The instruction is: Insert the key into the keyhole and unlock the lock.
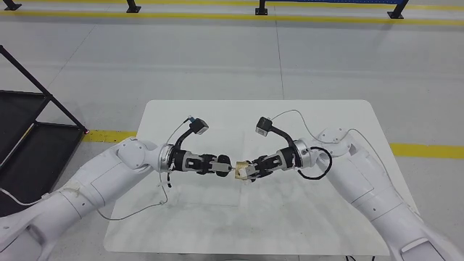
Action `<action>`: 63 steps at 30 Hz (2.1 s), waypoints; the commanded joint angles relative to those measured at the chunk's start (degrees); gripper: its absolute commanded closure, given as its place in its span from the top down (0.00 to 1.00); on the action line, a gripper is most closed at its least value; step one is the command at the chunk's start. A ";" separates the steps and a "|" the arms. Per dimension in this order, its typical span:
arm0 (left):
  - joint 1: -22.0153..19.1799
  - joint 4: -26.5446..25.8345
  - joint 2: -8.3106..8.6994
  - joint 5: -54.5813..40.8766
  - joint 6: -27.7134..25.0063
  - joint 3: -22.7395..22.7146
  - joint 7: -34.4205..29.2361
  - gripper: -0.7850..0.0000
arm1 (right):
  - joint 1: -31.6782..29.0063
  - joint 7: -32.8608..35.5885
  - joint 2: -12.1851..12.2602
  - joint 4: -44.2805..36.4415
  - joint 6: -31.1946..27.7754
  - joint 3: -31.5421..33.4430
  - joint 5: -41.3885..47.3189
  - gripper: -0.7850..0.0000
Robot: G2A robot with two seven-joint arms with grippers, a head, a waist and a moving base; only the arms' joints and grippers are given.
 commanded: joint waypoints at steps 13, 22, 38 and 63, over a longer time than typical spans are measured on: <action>2.00 1.01 -1.13 0.28 3.03 -3.12 -1.50 0.21 | -1.45 -2.35 0.48 -2.31 -0.38 1.22 -3.65 0.00; 3.10 1.44 -1.93 0.63 4.64 -4.88 -2.73 0.06 | -2.15 -3.66 0.73 -3.48 -0.01 1.87 -5.34 0.00; 4.49 1.88 -3.52 1.17 6.10 -7.57 -4.93 0.00 | -2.34 -3.93 0.82 -4.00 0.35 2.36 -6.13 0.00; 6.57 1.39 -5.48 5.99 3.73 -11.91 -5.29 0.00 | -1.96 -3.32 0.62 -2.99 1.31 2.58 -5.04 0.00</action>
